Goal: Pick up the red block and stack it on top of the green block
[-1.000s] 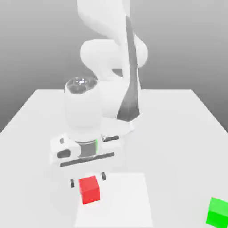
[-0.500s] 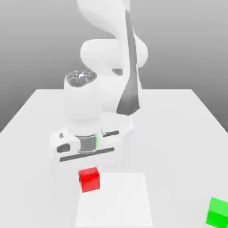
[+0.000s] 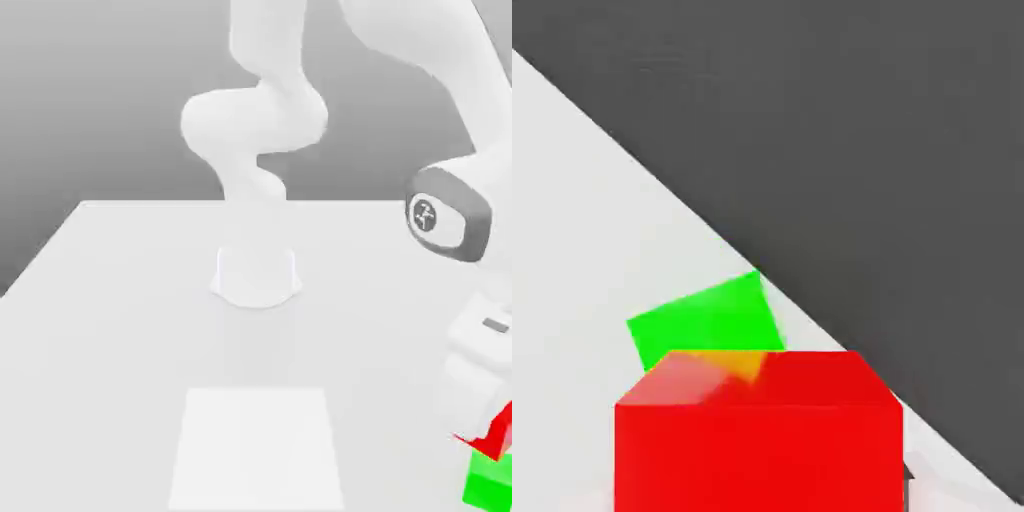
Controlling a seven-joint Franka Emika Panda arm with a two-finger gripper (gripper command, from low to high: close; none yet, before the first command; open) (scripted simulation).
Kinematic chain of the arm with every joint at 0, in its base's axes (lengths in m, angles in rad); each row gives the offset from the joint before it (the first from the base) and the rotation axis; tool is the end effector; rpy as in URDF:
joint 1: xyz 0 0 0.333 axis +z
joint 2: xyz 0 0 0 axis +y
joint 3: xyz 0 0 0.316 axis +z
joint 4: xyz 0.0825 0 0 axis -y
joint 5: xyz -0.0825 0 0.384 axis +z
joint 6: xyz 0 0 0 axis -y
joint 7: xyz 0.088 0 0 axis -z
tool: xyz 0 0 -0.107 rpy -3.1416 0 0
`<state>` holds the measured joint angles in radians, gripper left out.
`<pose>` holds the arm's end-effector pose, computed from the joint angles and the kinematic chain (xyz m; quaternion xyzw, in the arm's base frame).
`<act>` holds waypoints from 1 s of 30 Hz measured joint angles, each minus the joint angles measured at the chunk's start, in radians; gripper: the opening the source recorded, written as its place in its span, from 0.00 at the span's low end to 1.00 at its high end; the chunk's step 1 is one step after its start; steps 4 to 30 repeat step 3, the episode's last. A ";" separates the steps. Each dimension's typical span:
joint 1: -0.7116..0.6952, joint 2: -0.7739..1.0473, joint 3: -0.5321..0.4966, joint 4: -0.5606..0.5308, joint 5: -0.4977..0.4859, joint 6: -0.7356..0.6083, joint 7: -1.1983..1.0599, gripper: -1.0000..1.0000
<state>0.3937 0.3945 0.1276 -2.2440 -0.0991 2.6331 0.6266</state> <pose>0.4687 0.2739 0.1907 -0.9999 0.0142 0.0004 0.0002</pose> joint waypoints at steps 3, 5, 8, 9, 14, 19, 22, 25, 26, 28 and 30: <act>0.000 0.000 0.000 0.000 0.000 0.000 0.000 1.00; 0.000 0.000 0.000 0.000 0.000 0.000 0.000 1.00; 0.000 0.000 0.000 0.000 0.000 0.000 0.000 1.00; 0.000 0.000 0.000 0.000 0.000 0.000 0.000 1.00; 0.000 0.000 0.000 0.000 0.000 0.000 0.000 1.00; 0.000 0.000 0.000 0.000 0.000 0.000 0.000 1.00; 0.000 0.000 0.000 0.000 0.000 0.000 0.000 1.00; 0.000 0.000 0.000 0.000 0.000 0.000 0.000 1.00; 0.000 0.000 0.000 0.000 0.000 0.000 0.000 1.00; 0.000 0.000 0.000 0.000 0.000 0.000 0.000 1.00; 0.000 0.000 0.000 0.000 0.000 0.000 0.000 1.00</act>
